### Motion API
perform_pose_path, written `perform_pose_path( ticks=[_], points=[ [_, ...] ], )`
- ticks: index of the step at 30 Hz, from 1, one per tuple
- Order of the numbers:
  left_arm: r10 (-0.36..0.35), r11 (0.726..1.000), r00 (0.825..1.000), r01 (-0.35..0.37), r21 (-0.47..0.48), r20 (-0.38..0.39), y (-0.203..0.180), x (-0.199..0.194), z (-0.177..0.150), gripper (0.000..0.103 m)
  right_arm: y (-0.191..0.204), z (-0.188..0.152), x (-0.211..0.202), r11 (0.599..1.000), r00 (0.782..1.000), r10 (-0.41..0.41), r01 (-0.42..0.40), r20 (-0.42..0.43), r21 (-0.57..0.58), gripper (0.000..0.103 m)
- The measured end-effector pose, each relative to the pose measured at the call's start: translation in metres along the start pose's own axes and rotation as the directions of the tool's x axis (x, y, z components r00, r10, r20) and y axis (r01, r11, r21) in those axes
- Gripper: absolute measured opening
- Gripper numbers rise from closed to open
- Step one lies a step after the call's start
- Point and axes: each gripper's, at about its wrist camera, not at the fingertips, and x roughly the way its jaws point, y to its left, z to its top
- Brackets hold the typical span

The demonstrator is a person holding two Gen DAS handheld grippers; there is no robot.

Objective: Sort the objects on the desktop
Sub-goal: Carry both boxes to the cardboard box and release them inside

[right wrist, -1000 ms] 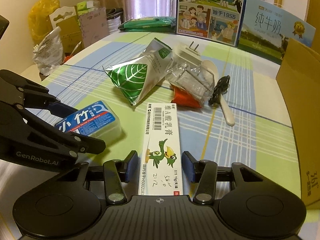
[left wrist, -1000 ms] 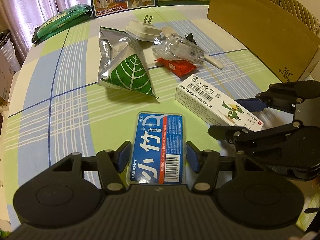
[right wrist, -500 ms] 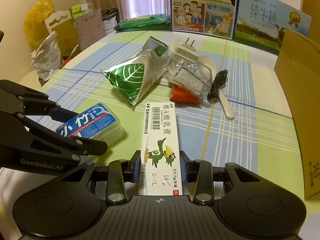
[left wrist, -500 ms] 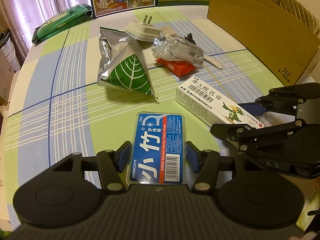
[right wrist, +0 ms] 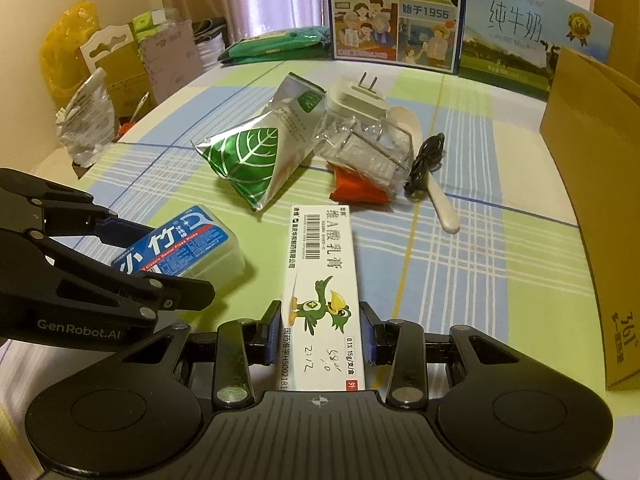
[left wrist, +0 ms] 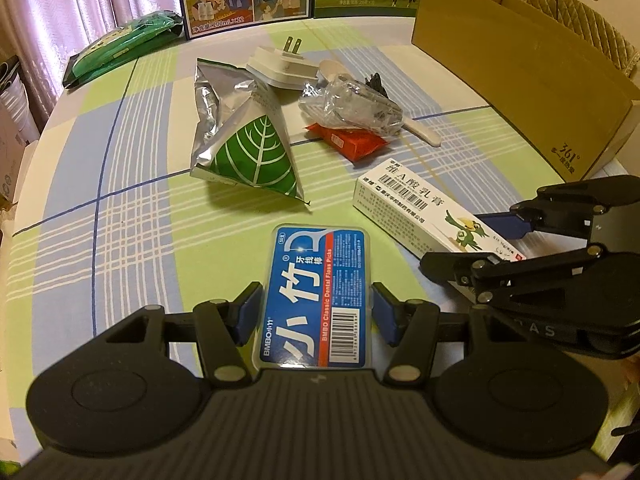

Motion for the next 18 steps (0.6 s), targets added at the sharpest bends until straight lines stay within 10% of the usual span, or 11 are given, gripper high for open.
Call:
perform_pose_path(
  ticks=[18],
  points=[
    [-0.017,1.000,0.997,0.017,0.004,0.080,-0.025,-0.025,0.008,0.053,-0.021,0.005,-0.045,0.997,0.997,-0.048,0.044,0.063,0.059,0.036]
  ],
)
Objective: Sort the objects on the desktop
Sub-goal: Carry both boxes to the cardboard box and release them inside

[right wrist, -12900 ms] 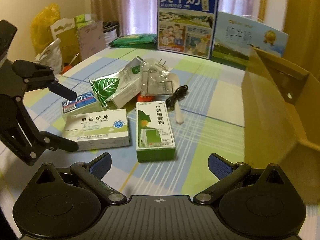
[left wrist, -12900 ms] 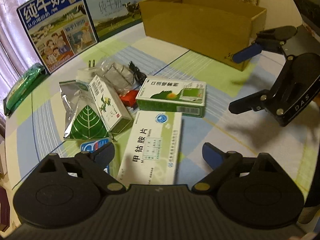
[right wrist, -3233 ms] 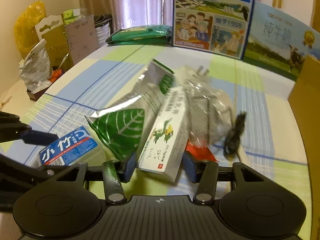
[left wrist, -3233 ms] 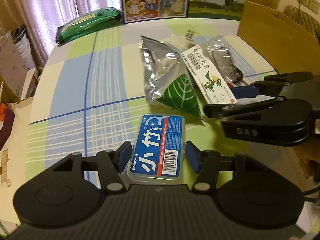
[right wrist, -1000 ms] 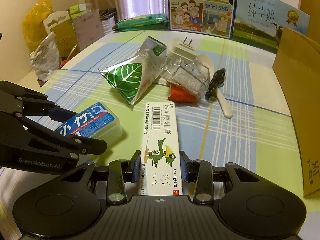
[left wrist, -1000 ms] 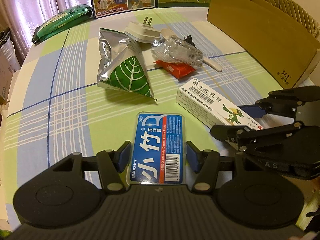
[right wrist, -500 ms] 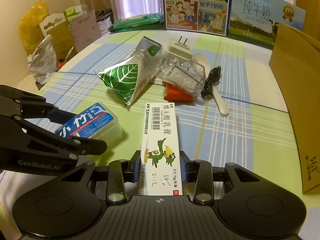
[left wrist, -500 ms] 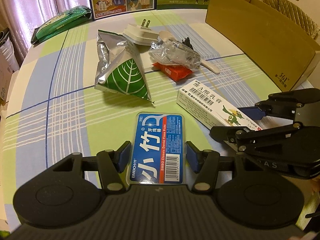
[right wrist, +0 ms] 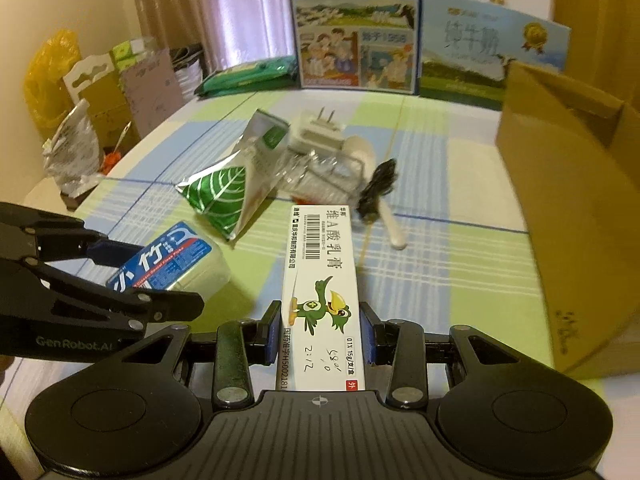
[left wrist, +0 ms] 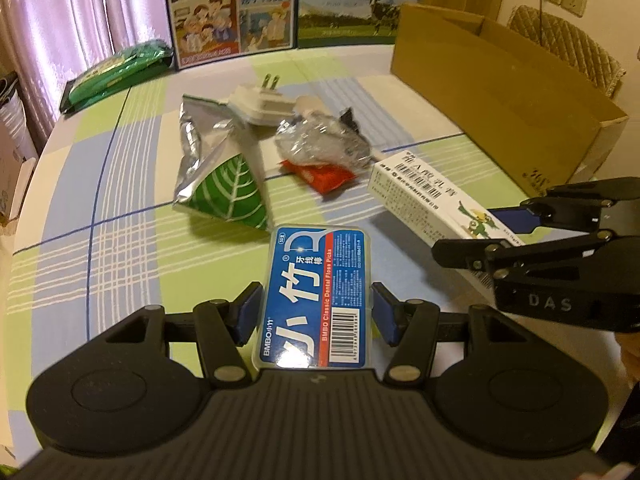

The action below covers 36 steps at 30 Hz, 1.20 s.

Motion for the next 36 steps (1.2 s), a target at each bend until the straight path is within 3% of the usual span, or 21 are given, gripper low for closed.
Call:
perform_pose_path(
  ticks=[9,14,20,29,36],
  points=[
    [-0.021,1.000,0.998,0.022,-0.021,0.064,-0.040,-0.029,0.021,0.053,-0.029,0.009,-0.061,0.997,0.995,-0.056,0.051,0.085,0.062,0.036],
    [-0.085,0.996,0.990,0.086,0.000,0.109,-0.080,-0.047,0.050,0.053,-0.054,0.018,-0.098,0.989,0.985,-0.096,0.078,0.141,0.124,0.036],
    [-0.124,0.991,0.979,0.114,0.070,0.161,-0.133,-0.060,0.094,0.053,-0.095,0.030,-0.137,0.972,0.966,-0.163,0.122,0.201,0.199,0.036],
    [-0.163,0.983,0.972,0.144,0.116,0.172,-0.190,-0.045,0.144,0.053,-0.168,0.040,-0.175,0.949,0.934,-0.259,0.198,0.248,0.245,0.036],
    [-0.194,0.974,0.970,0.172,0.146,0.147,-0.223,-0.015,0.167,0.053,-0.209,0.035,-0.170,0.935,0.931,-0.293,0.232,0.219,0.267,0.036]
  ],
)
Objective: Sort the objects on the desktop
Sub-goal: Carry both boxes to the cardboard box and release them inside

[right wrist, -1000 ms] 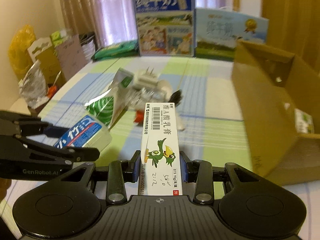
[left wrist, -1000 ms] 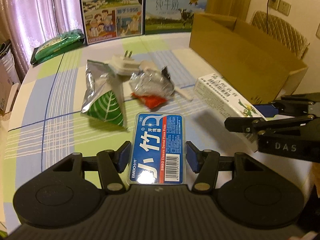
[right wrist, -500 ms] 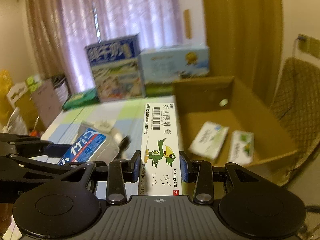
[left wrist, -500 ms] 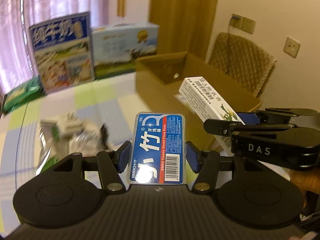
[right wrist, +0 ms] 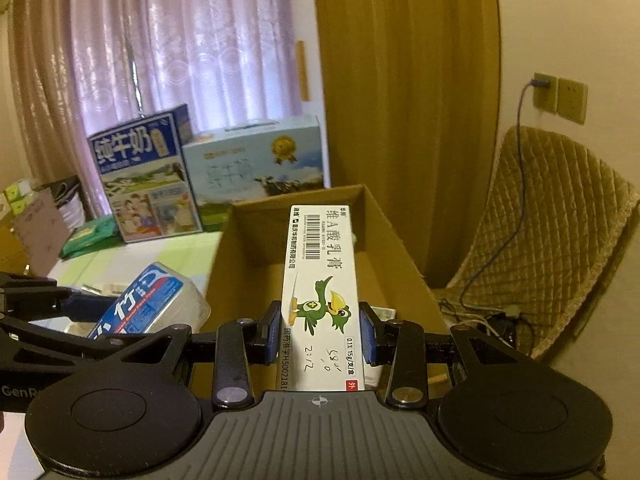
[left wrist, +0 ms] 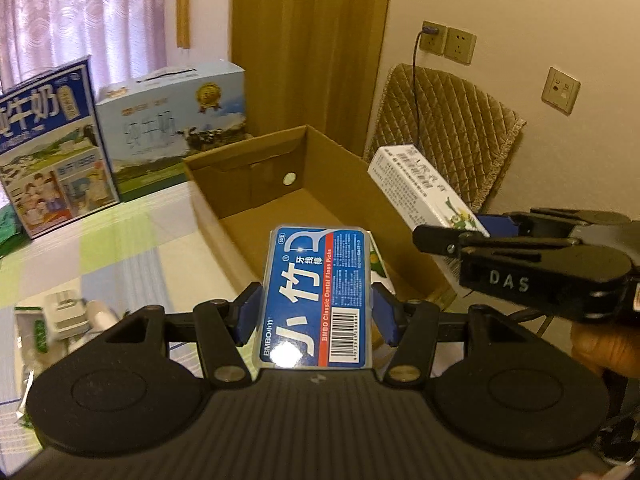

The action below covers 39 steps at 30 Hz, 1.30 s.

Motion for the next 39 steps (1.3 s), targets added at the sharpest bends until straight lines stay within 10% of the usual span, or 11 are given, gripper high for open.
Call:
perform_pose_path(
  ticks=[19,39],
  points=[
    [-0.007,1.000,0.998,0.007,0.003,-0.064,-0.001,0.074,0.009,0.053,-0.041,-0.007,0.048,0.999,0.998,-0.007,0.010,-0.059,0.050,0.036],
    [0.067,0.996,0.998,-0.067,-0.053,-0.001,0.034,0.015,-0.014,0.055,-0.026,0.000,0.048,0.996,0.999,0.032,-0.031,-0.017,0.082,0.042]
  ],
)
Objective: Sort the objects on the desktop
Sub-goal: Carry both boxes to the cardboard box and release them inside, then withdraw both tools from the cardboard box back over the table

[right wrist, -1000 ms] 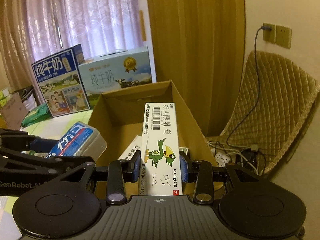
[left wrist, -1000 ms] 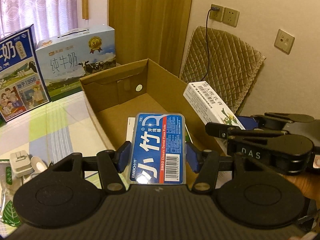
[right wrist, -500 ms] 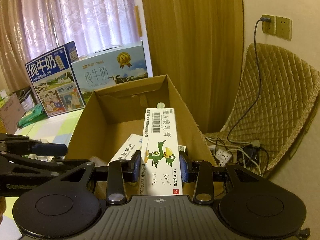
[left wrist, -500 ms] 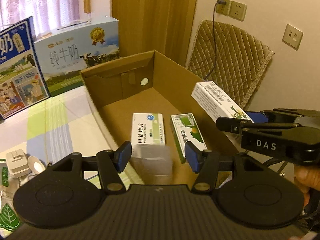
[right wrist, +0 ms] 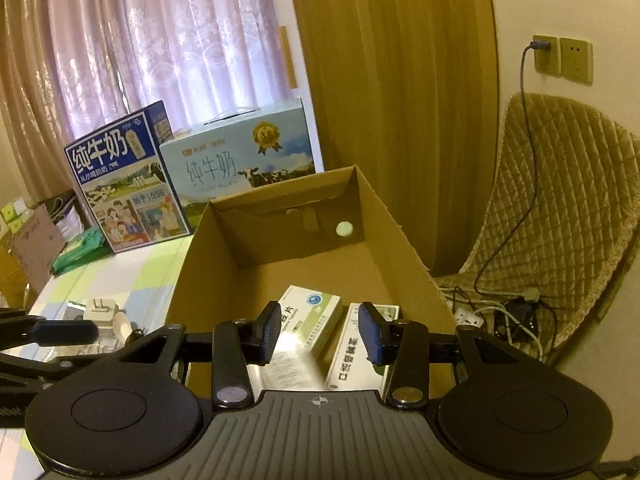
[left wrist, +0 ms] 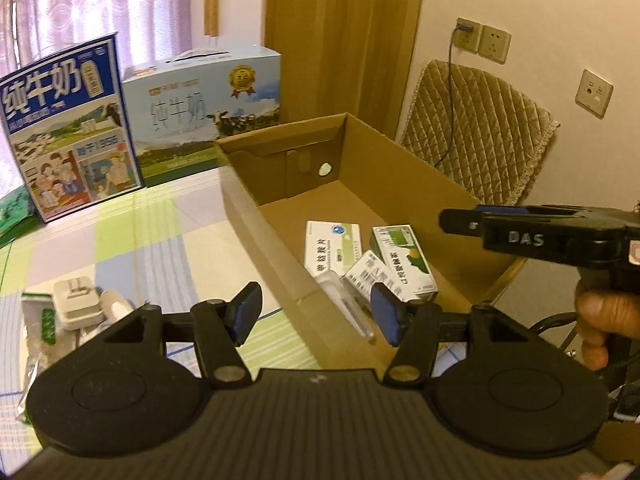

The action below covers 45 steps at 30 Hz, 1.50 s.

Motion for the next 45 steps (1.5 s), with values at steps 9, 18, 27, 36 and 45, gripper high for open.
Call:
perform_pose_path(
  ticks=[9,18,27,36,45],
  points=[
    [0.021,0.999,1.000,-0.021,-0.035,0.002,0.015,-0.033,-0.023,0.060,0.011,-0.005,-0.037,0.999,1.000,0.002,-0.003,0.013,0.052,0.057],
    [0.069,0.995,0.997,-0.068,-0.076,0.016,0.038,-0.082,-0.045,0.077,0.068,-0.010,-0.074,0.996,0.995,0.092,-0.092,0.032,0.008,0.091],
    [0.151,0.981,0.988,-0.145,-0.133,0.034,0.072,-0.127,-0.074,0.092,0.126,-0.030,-0.082,0.986,0.989,0.147,-0.148,-0.014,-0.079,0.101],
    [0.220,0.963,0.975,-0.217,-0.159,0.001,0.107,-0.151,-0.105,0.101,0.161,-0.049,-0.074,0.975,0.982,0.177,-0.184,-0.065,-0.128,0.101],
    [0.260,0.946,0.965,-0.262,-0.192,-0.036,0.139,-0.155,-0.130,0.101,0.180,-0.065,-0.065,0.964,0.975,0.189,-0.206,-0.113,-0.166,0.101]
  ],
)
